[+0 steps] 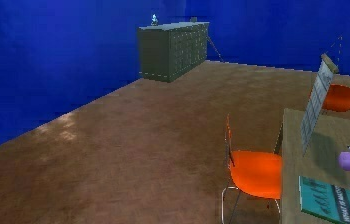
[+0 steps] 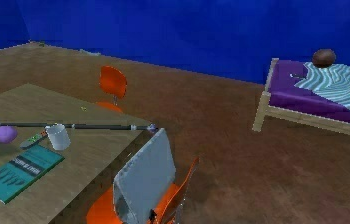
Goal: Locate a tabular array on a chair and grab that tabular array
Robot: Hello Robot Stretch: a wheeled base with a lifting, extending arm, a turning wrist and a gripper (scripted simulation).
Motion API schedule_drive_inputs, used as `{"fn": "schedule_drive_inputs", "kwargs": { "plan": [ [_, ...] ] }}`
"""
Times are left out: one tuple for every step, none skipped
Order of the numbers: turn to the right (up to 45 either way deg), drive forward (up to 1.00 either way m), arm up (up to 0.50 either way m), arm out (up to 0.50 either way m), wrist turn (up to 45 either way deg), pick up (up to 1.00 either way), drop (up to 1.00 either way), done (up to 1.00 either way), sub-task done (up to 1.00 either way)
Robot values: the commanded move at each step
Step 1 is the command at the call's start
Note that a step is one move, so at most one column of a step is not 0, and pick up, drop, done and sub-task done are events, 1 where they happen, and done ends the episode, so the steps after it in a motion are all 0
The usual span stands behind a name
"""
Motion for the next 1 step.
{"fn": "schedule_drive_inputs", "kwargs": {
  "plan": [
    [0.0,0.00,0.00,0.00,0.0,0.00,0.00,1.00,0.00]
  ]
}}
